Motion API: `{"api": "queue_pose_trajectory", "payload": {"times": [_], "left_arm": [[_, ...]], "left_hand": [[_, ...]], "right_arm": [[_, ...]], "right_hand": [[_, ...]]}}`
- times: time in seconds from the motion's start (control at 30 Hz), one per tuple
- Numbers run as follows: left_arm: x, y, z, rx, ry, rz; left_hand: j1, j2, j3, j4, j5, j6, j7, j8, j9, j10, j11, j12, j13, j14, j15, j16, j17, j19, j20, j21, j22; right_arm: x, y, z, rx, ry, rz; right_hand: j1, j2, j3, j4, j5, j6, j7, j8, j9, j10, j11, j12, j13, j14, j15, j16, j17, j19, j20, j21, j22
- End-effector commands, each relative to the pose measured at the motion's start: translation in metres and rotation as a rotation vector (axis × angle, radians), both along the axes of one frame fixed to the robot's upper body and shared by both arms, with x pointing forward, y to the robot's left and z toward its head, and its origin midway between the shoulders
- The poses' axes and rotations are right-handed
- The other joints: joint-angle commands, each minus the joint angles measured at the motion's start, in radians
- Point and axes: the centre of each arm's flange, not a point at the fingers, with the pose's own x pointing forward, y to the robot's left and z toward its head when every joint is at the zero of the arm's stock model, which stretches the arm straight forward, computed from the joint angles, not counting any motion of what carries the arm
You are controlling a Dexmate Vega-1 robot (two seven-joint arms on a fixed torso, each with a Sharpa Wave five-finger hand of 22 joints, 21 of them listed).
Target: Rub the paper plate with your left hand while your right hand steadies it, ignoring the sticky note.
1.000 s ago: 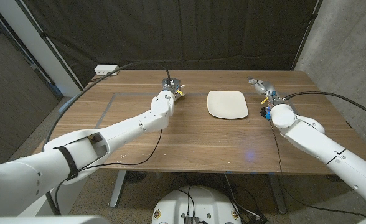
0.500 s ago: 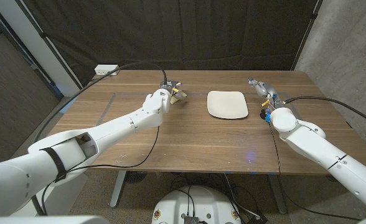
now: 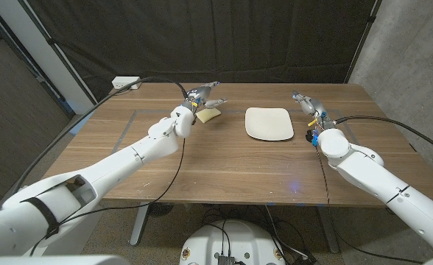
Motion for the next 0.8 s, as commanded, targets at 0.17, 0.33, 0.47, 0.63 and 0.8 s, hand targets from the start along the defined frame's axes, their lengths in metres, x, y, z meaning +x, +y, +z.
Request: {"api": "queue_pose_trajectory", "payload": {"times": [0.17, 0.33, 0.47, 0.63, 0.8], "left_arm": [[-0.008, 0.045, 0.000, -0.198, -0.143, -0.205], [-0.005, 0.047, 0.003, -0.216, -0.147, -0.256], [-0.004, 0.048, 0.006, -0.212, -0.147, -0.282], [-0.002, 0.049, 0.006, -0.202, -0.139, -0.308], [-0.001, 0.053, 0.004, -0.216, -0.140, -0.323]], "left_hand": [[-0.066, 0.007, -0.028, 0.007, 0.003, -0.034, -0.031, 0.007, 0.001, -0.064, -0.007, 0.002, -0.004, -0.079, 0.000, -0.007, -0.003, -0.061, -0.019, -0.039, 0.007], [-0.111, -0.007, -0.054, 0.015, 0.005, -0.033, -0.030, 0.010, 0.001, -0.069, -0.006, 0.006, -0.005, -0.097, 0.002, -0.004, -0.004, -0.081, -0.027, -0.053, 0.008], [-0.132, -0.013, -0.066, 0.018, 0.006, -0.032, -0.031, 0.011, 0.001, -0.076, -0.010, 0.006, -0.006, -0.104, 0.002, -0.003, -0.005, -0.087, -0.027, -0.058, 0.009], [-0.158, -0.019, -0.080, 0.020, 0.009, -0.030, -0.027, 0.013, 0.000, -0.078, -0.008, 0.008, -0.006, -0.108, 0.002, -0.001, -0.005, -0.100, -0.033, -0.066, 0.009], [-0.182, -0.023, -0.093, 0.020, 0.013, -0.028, -0.023, 0.014, 0.000, -0.080, -0.002, 0.010, -0.007, -0.109, -0.001, 0.002, -0.006, -0.109, -0.038, -0.073, 0.010]], "right_arm": [[0.004, -0.002, 0.014, 0.021, -0.022, 0.059], [0.007, -0.007, 0.022, 0.028, -0.021, 0.067], [0.006, -0.012, 0.026, 0.036, -0.010, 0.045], [-0.003, -0.004, 0.027, 0.027, 0.003, 0.003], [-0.013, 0.005, 0.031, -0.002, 0.011, -0.050]], "right_hand": [[-0.020, -0.027, -0.012, 0.003, 0.000, -0.038, 0.004, -0.011, 0.002, -0.032, 0.008, -0.009, 0.004, -0.013, 0.016, -0.003, 0.006, 0.003, 0.009, -0.004, 0.001], [-0.045, -0.034, -0.025, 0.016, 0.000, -0.069, 0.005, -0.015, 0.002, -0.057, 0.008, -0.015, 0.004, -0.026, 0.024, -0.002, 0.009, 0.000, 0.011, -0.008, 0.002], [-0.066, -0.041, -0.036, 0.028, 0.001, -0.089, 0.004, -0.016, 0.002, -0.082, 0.011, -0.020, 0.005, -0.036, 0.028, -0.002, 0.011, 0.000, 0.013, -0.010, 0.002], [-0.083, -0.047, -0.045, 0.037, 0.003, -0.113, 0.003, -0.017, 0.002, -0.102, 0.011, -0.021, 0.005, -0.049, 0.034, -0.003, 0.011, -0.005, 0.012, -0.014, 0.002], [-0.087, -0.048, -0.047, 0.038, 0.004, -0.115, 0.004, -0.015, 0.002, -0.106, 0.010, -0.020, 0.005, -0.050, 0.033, -0.002, 0.010, -0.008, 0.012, -0.016, 0.002]]}}
